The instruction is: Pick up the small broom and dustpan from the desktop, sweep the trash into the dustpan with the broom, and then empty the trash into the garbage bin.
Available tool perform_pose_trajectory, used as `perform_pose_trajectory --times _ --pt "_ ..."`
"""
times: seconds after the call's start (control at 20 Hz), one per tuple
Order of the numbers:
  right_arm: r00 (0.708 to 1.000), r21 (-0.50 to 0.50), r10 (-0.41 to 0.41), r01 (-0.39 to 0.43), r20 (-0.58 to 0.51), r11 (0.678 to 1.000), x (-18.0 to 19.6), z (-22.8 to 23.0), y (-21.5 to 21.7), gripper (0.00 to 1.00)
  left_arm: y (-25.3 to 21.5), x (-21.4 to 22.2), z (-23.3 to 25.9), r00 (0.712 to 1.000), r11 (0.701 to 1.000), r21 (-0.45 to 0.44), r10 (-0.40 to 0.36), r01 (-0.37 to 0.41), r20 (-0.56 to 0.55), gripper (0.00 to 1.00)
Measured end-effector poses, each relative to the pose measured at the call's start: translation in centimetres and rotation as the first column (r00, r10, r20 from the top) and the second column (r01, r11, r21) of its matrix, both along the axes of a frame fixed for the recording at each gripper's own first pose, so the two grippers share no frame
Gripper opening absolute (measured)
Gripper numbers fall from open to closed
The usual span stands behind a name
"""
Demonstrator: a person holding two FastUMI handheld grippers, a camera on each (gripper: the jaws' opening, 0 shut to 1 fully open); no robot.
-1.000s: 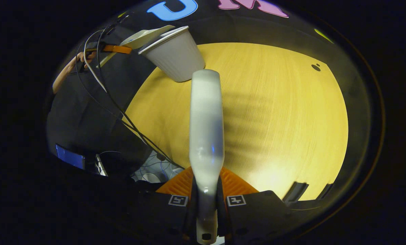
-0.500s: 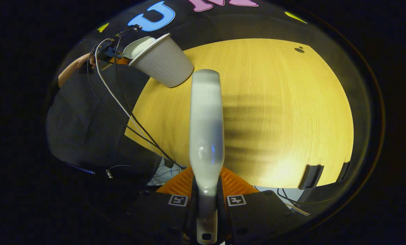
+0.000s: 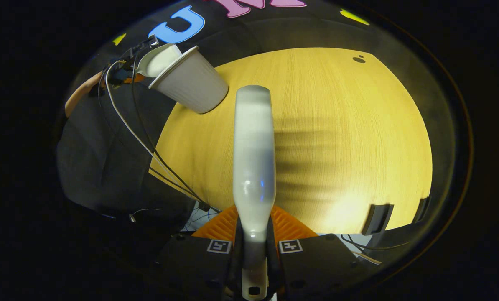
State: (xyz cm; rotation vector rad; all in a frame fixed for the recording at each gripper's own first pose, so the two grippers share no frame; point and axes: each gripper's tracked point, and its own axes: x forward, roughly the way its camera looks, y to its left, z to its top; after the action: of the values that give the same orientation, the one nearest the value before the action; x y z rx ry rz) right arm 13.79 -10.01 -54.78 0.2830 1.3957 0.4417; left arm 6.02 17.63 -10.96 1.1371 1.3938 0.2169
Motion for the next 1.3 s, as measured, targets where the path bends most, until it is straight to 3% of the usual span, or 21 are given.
perform_pose_trajectory --times 0.15,0.35,0.5,0.6,0.7,0.85,0.95,1.1,1.3 --pt "1.0 -0.004 0.008 -0.008 -0.005 1.0 0.3 -0.1 0.2 0.27 -1.6 1.2 0.4 0.987 0.993 -0.114 0.013 0.006 0.161 0.29" --pt "1.0 -0.02 0.018 -0.018 0.005 1.0 2.0 -0.6 0.5 0.27 -2.8 2.2 -0.7 0.937 0.966 -0.258 0.057 0.036 0.345 0.29" --pt "1.0 -0.032 -0.007 0.008 0.009 0.999 2.7 -0.6 -0.2 0.27 -4.9 3.4 -2.5 0.884 0.921 -0.37 0.072 0.118 0.461 0.29" --pt "0.999 -0.06 -0.036 0.037 0.014 0.998 3.4 -1.3 -1.3 0.27 -7.6 4.2 -4.6 0.848 0.87 -0.464 0.113 0.167 0.517 0.29" --pt "0.998 -0.085 -0.065 0.067 0.015 0.994 3.7 -1.8 -1.9 0.27 -12.8 3.7 -7.8 0.849 0.781 -0.595 0.172 0.191 0.499 0.28" --pt "0.996 -0.107 -0.093 0.091 -0.011 0.99 2.8 -3.0 -3.0 0.27 -20.8 1.1 -13.2 0.885 0.64 -0.745 0.217 0.189 0.411 0.29" --pt "0.994 -0.119 -0.103 0.098 -0.033 0.988 1.9 -3.9 -3.6 0.27 -23.0 -0.4 -17.2 0.913 0.597 -0.792 0.24 0.13 0.331 0.28" --pt "0.991 -0.151 -0.113 0.102 -0.064 0.983 0.8 -5.5 -4.2 0.27 -25.0 -2.8 -22.4 0.926 0.51 -0.86 0.334 -0.02 0.177 0.29" --pt "0.986 -0.141 -0.146 0.135 -0.076 0.981 0.8 -7.3 -3.0 0.27 -24.0 -5.1 -28.1 0.901 0.513 -0.841 0.426 -0.172 0.075 0.29"
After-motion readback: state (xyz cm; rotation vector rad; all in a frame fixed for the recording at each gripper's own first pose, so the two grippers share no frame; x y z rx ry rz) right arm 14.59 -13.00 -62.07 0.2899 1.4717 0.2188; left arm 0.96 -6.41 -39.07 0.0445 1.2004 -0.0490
